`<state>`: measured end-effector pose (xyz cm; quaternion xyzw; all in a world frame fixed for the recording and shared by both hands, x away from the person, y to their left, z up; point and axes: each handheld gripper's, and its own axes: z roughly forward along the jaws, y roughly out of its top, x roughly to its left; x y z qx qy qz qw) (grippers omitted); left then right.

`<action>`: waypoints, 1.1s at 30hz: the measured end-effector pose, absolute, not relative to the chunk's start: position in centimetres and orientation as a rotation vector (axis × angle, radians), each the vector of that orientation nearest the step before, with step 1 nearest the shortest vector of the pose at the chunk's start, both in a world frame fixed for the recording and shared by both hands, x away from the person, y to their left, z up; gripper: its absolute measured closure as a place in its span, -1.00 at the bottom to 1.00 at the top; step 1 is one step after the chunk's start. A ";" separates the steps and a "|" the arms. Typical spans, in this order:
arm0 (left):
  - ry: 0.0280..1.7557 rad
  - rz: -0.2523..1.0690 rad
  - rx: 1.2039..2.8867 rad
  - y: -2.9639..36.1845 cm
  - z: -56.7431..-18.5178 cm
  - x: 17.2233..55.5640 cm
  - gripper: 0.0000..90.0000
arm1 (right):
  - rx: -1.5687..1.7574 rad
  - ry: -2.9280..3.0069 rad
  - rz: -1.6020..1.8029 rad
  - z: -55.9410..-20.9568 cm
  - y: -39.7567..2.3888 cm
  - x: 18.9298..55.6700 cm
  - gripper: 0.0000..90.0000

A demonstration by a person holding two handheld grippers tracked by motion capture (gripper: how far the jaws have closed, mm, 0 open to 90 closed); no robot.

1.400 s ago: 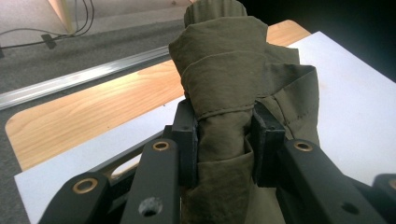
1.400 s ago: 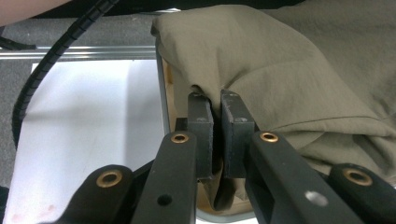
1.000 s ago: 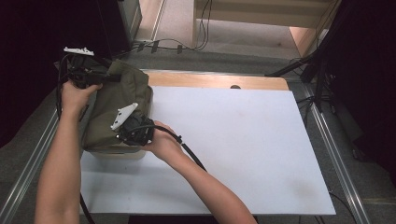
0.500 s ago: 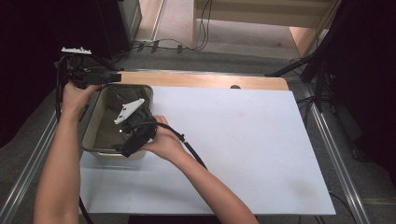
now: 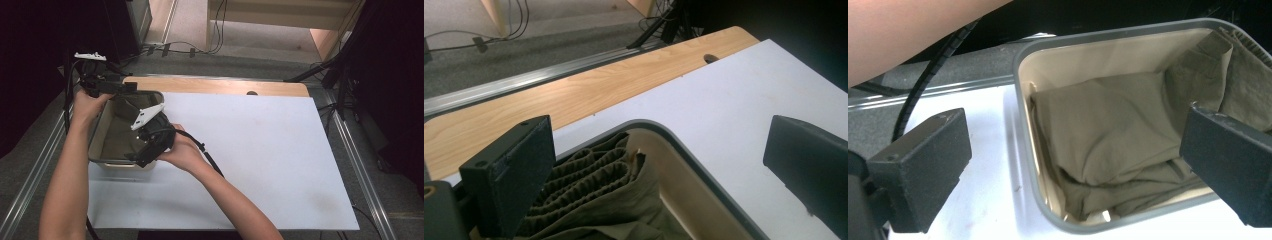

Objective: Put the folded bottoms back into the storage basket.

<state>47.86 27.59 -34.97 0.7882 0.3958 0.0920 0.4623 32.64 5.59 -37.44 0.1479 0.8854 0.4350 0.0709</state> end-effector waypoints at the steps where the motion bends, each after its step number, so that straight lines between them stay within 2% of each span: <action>1: 0.964 0.228 1.933 27.4 -34.9 47.8 -0.98 | 0.443 2.663 1.311 -37.5 5.4 32.5 -1.00; 16: 0.898 0.246 1.932 25.7 -34.4 46.1 -0.98 | 0.411 2.693 1.396 -37.8 2.2 32.1 -1.00; 33: 0.816 0.268 1.979 22.0 -34.4 43.9 -0.98 | 0.443 2.601 1.418 -37.1 -2.0 30.1 -1.00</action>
